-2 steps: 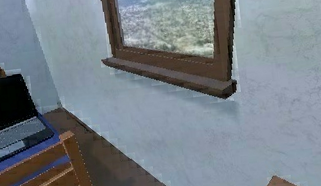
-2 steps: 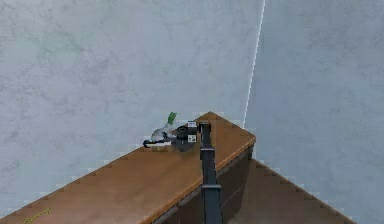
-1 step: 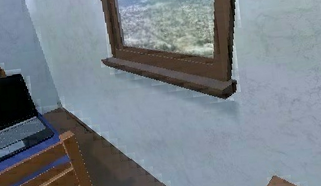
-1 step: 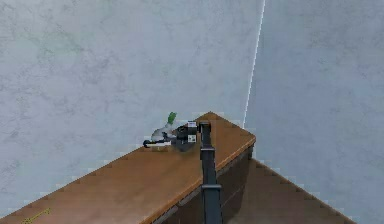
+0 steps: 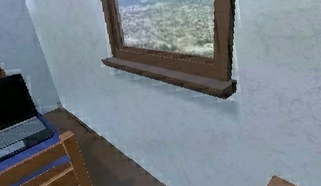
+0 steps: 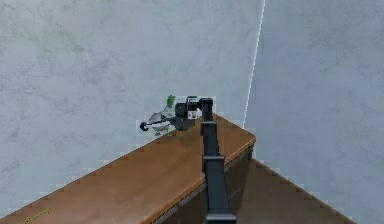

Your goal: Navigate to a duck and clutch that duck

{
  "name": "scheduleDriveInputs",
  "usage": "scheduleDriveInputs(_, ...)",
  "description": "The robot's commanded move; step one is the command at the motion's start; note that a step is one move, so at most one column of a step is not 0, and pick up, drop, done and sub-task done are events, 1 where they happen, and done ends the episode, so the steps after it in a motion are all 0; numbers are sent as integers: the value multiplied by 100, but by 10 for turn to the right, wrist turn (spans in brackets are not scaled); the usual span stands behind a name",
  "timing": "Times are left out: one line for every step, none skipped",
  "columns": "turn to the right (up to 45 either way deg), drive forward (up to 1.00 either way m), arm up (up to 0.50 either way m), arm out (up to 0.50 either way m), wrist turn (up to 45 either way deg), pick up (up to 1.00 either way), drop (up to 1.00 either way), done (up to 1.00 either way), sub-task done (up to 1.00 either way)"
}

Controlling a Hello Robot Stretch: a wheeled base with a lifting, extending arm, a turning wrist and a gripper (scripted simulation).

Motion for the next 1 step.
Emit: scheduleDriveInputs(0,0,0,0,0,0,0,100,0)
